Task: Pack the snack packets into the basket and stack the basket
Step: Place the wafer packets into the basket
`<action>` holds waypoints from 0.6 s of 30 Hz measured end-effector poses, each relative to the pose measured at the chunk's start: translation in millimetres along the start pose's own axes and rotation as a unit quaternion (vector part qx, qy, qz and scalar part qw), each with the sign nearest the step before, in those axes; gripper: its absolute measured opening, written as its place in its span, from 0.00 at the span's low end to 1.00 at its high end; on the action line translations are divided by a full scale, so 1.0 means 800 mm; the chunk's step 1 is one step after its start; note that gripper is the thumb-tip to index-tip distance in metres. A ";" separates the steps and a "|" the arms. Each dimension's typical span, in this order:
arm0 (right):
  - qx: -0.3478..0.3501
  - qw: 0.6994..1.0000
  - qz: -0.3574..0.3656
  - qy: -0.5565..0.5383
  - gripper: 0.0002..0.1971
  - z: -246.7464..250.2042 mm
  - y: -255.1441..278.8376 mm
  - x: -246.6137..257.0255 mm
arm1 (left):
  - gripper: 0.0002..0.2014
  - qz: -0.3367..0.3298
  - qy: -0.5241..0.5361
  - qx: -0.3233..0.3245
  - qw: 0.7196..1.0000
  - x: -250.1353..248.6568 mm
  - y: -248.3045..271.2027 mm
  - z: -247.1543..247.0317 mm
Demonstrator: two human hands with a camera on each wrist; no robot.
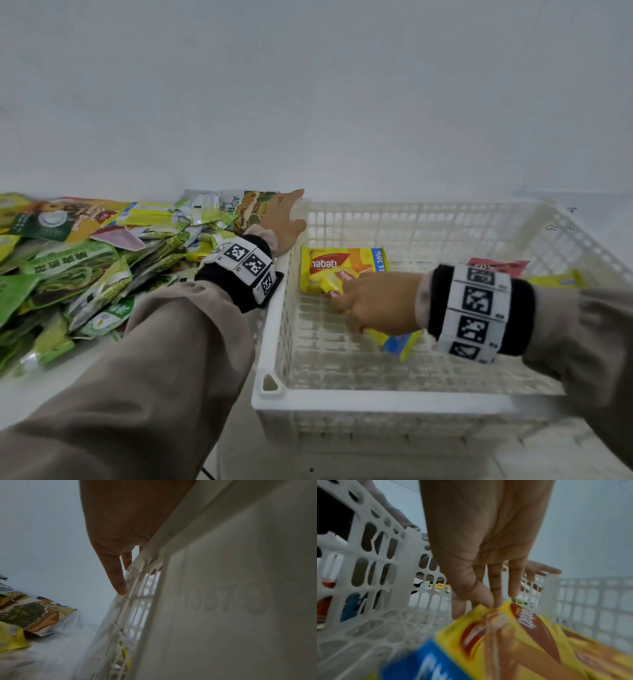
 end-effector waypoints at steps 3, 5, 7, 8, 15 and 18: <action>-0.083 0.987 0.045 -0.132 0.19 0.009 -0.003 0.009 | 0.30 0.003 0.001 0.000 1.000 0.002 -0.001 0.000; -0.086 0.970 -0.018 -0.227 0.20 0.002 -0.001 -0.021 | 0.30 0.004 0.002 0.003 1.000 0.004 -0.002 -0.001; -0.086 0.954 -0.124 -0.258 0.25 -0.010 0.003 -0.059 | 0.30 0.005 0.002 0.004 1.000 0.004 -0.002 -0.002; -0.061 0.948 -0.183 -0.254 0.31 -0.023 0.006 -0.075 | 0.30 0.006 0.000 0.005 1.000 0.005 -0.002 -0.002; 0.003 0.920 -0.278 -0.275 0.59 -0.067 -0.006 -0.057 | 0.30 0.005 -0.012 0.007 1.000 0.002 -0.002 -0.002; -0.009 0.925 -0.278 -0.260 0.59 -0.059 -0.005 -0.053 | 0.29 0.004 -0.013 0.004 1.000 0.001 -0.001 -0.001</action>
Point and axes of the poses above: each hand's wrist, its own y-axis away from the middle knuckle, its own z-axis out of the back of the hand, x = y × z, the point moved 9 cm from there along -y, towards the middle knuckle, and after that the axes turned 4 degrees about x, right-handed, at the moved point
